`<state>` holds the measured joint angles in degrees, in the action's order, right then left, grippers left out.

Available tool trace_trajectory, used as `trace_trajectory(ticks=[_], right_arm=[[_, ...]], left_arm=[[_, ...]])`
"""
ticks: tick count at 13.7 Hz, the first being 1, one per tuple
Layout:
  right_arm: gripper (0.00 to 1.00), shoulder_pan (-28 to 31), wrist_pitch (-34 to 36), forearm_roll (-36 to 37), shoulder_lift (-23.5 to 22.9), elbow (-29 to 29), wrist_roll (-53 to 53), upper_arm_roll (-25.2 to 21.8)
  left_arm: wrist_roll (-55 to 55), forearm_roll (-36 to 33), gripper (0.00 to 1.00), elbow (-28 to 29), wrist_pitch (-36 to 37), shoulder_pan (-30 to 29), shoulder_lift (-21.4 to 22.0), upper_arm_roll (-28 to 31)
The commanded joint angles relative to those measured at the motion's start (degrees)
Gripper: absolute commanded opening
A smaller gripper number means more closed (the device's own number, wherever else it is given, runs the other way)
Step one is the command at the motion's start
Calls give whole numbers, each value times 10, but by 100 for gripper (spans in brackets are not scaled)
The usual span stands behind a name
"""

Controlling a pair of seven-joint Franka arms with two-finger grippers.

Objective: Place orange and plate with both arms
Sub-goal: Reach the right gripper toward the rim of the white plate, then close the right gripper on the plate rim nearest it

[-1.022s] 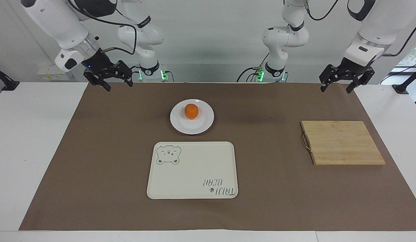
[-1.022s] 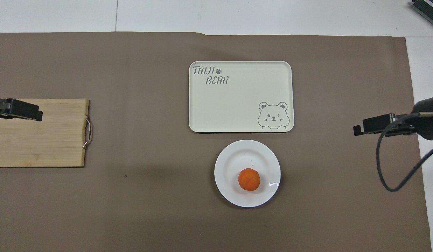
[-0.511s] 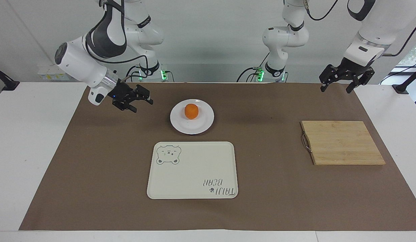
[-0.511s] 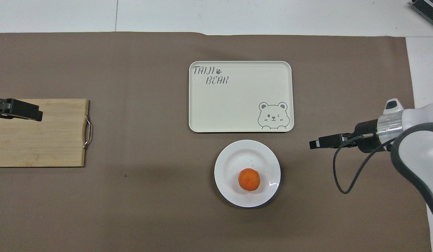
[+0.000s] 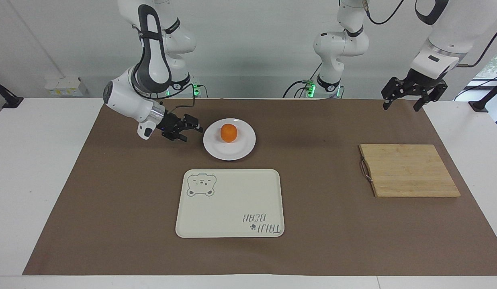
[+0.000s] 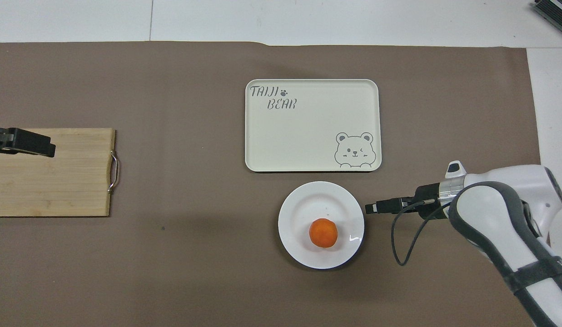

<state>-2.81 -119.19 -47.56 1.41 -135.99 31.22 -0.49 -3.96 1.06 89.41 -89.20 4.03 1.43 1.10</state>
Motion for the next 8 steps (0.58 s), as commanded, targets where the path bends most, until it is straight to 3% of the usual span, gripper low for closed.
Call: trace_trajectory(ticks=[1, 8], right_arm=[[100, 2, -23, -71, -25, -33, 111, 0], [100, -31, -40, -163, -18, -85, 133, 0]], left_arm=[[3, -4, 100, -13, 14, -5, -2, -4], [3, -4, 100, -13, 13, -5, -2, -4]])
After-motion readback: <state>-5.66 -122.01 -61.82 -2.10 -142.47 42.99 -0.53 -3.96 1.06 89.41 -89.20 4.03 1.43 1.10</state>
